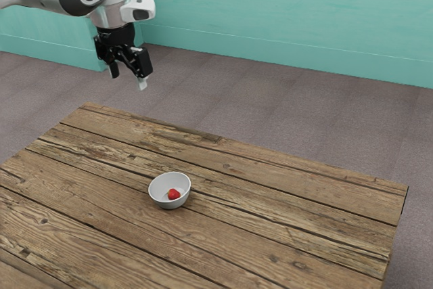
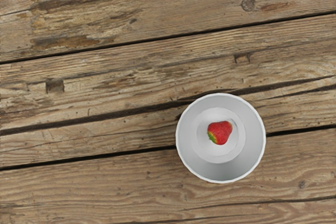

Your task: Take strawberry from the bowl

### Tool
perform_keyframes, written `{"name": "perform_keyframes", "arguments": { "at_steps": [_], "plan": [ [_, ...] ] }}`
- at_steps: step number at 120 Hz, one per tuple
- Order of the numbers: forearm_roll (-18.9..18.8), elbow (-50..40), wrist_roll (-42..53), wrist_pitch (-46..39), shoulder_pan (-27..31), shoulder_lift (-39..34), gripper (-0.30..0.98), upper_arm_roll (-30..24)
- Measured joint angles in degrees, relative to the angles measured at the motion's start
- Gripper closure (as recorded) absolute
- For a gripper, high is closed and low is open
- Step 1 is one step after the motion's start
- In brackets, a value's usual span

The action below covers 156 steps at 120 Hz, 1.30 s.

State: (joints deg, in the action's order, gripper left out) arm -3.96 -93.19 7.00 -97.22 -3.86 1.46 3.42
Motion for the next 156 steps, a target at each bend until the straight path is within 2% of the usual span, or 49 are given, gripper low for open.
{"name": "perform_keyframes", "arguments": {
  "at_steps": [32,44,60,100,133,156],
  "plan": [
    [-0.12,-0.21,0.16,-0.07,2.76,0.12,0.00,-0.08],
    [-0.40,-2.80,1.51,-0.85,4.09,0.08,0.00,-0.40],
    [-0.34,-7.54,7.53,-4.54,4.11,1.00,0.00,-0.56],
    [-1.41,-16.00,22.92,-10.89,-1.76,2.99,0.00,-2.14],
    [-1.48,-20.24,34.47,-20.76,-0.80,7.80,0.04,-2.44],
    [-2.58,-21.82,42.79,-25.43,-0.52,9.35,0.02,-2.64]
  ]
}}
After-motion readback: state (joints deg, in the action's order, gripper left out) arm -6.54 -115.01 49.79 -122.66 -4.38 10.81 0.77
